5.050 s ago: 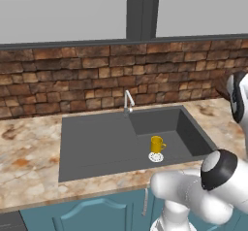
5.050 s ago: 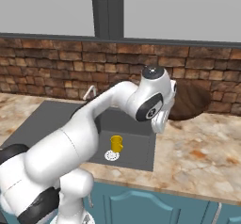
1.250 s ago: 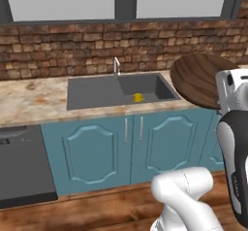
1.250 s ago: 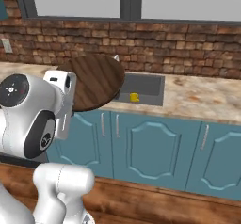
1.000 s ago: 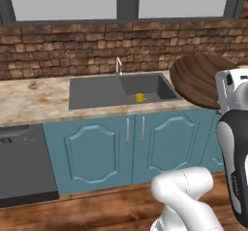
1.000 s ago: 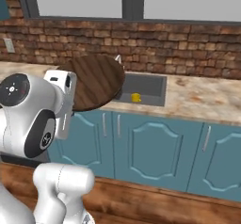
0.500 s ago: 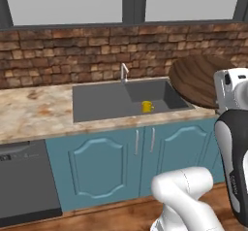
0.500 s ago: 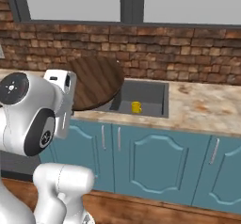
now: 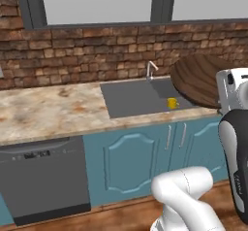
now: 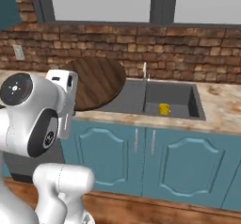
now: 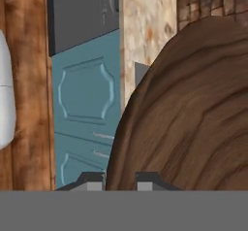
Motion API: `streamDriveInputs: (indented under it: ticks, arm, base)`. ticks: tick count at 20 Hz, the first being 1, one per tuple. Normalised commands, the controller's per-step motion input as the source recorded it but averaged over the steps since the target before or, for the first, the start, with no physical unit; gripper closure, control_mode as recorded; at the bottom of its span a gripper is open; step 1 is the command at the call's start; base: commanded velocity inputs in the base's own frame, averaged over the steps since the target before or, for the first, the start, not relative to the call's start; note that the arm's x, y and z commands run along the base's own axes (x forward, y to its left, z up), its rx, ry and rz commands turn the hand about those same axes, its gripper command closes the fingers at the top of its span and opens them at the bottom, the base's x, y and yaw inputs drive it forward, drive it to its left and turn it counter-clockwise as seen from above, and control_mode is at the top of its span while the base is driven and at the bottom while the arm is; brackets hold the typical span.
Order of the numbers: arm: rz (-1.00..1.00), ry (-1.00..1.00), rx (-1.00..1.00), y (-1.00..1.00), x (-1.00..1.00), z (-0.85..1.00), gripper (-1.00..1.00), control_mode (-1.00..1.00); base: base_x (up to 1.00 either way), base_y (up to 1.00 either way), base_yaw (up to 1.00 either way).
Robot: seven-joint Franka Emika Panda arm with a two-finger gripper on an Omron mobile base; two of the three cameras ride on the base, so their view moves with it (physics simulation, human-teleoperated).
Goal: Pick the mug and place it in the sink. Pick the bowl and place it in the open cabinet and then close the cabinet.
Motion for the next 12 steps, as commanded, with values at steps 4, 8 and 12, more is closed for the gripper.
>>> streamDriveInputs:
  ticks: [4, 8, 12]
  arm:
    - [0.0, 0.0, 0.0, 0.0, 0.0, 0.0, 1.0, 1.0]
    - [0.0, 0.0, 0.0, 0.0, 0.0, 0.0, 1.0, 1.0]
    - [0.0, 0.0, 0.0, 0.0, 0.0, 0.0, 1.0, 1.0]
  base:
    - [-0.01, 1.0, -0.12]
    - [0.0, 1.0, -0.17]
    - [-0.08, 1.0, -0.13]
